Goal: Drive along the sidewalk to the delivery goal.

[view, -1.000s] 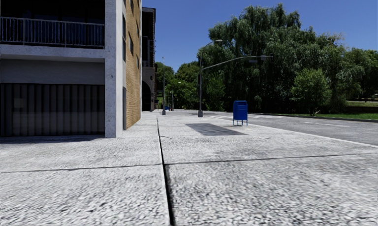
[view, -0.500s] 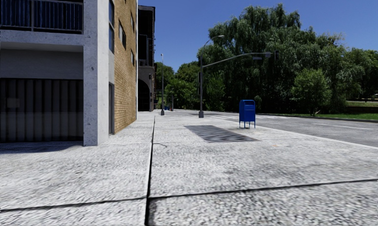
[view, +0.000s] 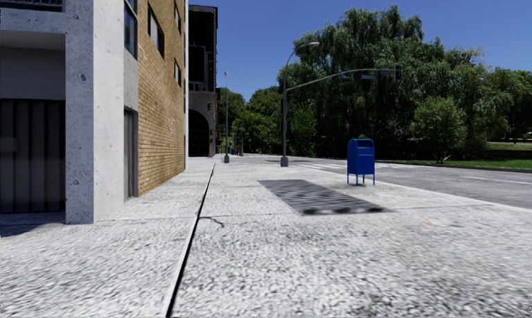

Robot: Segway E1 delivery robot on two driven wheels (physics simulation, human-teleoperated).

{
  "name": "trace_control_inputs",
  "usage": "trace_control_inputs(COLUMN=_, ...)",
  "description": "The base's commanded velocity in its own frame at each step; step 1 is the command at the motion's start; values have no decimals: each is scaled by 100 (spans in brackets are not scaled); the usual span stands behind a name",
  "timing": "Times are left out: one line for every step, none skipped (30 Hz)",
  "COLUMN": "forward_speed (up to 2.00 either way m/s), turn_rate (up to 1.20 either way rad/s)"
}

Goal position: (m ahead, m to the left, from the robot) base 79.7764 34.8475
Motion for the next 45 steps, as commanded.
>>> trace_control_inputs(forward_speed=200, turn_rate=0)
trace_control_inputs(forward_speed=200, turn_rate=0)
trace_control_inputs(forward_speed=200, turn_rate=0)
trace_control_inputs(forward_speed=200, turn_rate=0)
trace_control_inputs(forward_speed=200, turn_rate=0)
trace_control_inputs(forward_speed=200, turn_rate=0)
trace_control_inputs(forward_speed=200, turn_rate=0)
trace_control_inputs(forward_speed=200, turn_rate=0)
trace_control_inputs(forward_speed=200, turn_rate=0)
trace_control_inputs(forward_speed=200, turn_rate=0)
trace_control_inputs(forward_speed=200, turn_rate=0)
trace_control_inputs(forward_speed=200, turn_rate=0)
trace_control_inputs(forward_speed=200, turn_rate=0)
trace_control_inputs(forward_speed=200, turn_rate=0)
trace_control_inputs(forward_speed=200, turn_rate=0)
trace_control_inputs(forward_speed=200, turn_rate=0)
trace_control_inputs(forward_speed=200, turn_rate=0)
trace_control_inputs(forward_speed=200, turn_rate=0)
trace_control_inputs(forward_speed=200, turn_rate=0)
trace_control_inputs(forward_speed=200, turn_rate=0)
trace_control_inputs(forward_speed=200, turn_rate=0)
trace_control_inputs(forward_speed=200, turn_rate=0)
trace_control_inputs(forward_speed=200, turn_rate=0)
trace_control_inputs(forward_speed=200, turn_rate=0)
trace_control_inputs(forward_speed=200, turn_rate=0)
trace_control_inputs(forward_speed=200, turn_rate=0)
trace_control_inputs(forward_speed=200, turn_rate=0)
trace_control_inputs(forward_speed=200, turn_rate=0)
trace_control_inputs(forward_speed=200, turn_rate=0)
trace_control_inputs(forward_speed=200, turn_rate=0)
trace_control_inputs(forward_speed=200, turn_rate=0)
trace_control_inputs(forward_speed=200, turn_rate=0)
trace_control_inputs(forward_speed=200, turn_rate=0)
trace_control_inputs(forward_speed=200, turn_rate=0)
trace_control_inputs(forward_speed=200, turn_rate=0)
trace_control_inputs(forward_speed=200, turn_rate=0)
trace_control_inputs(forward_speed=200, turn_rate=0)
trace_control_inputs(forward_speed=200, turn_rate=0)
trace_control_inputs(forward_speed=200, turn_rate=0)
trace_control_inputs(forward_speed=200, turn_rate=18)
trace_control_inputs(forward_speed=200, turn_rate=36)
trace_control_inputs(forward_speed=200, turn_rate=36)
trace_control_inputs(forward_speed=200, turn_rate=111)
trace_control_inputs(forward_speed=200, turn_rate=120)
trace_control_inputs(forward_speed=200, turn_rate=120)
